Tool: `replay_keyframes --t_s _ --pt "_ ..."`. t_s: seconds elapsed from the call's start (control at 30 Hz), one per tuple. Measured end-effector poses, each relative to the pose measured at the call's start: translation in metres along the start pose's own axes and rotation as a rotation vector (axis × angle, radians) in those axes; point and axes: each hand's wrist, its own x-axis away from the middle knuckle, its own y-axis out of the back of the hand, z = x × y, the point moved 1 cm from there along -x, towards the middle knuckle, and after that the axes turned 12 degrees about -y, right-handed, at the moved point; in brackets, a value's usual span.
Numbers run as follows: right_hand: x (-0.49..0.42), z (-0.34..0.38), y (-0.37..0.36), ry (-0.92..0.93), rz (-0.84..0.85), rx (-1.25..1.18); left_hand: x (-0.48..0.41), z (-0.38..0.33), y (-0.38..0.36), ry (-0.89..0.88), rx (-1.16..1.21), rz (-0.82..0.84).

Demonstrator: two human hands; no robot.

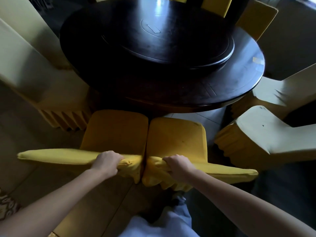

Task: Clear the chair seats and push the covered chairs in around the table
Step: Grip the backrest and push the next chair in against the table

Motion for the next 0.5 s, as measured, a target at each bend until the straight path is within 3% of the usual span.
replay_keyframes --t_s 0.27,0.5 --pt "0.002 -0.006 0.003 0.053 -0.037 0.072 0.008 0.016 -0.005 -0.106 0.095 -0.122" --pt "-0.001 -0.006 0.004 0.115 -0.072 0.078 0.002 0.022 -0.014 -0.234 -0.079 -0.218"
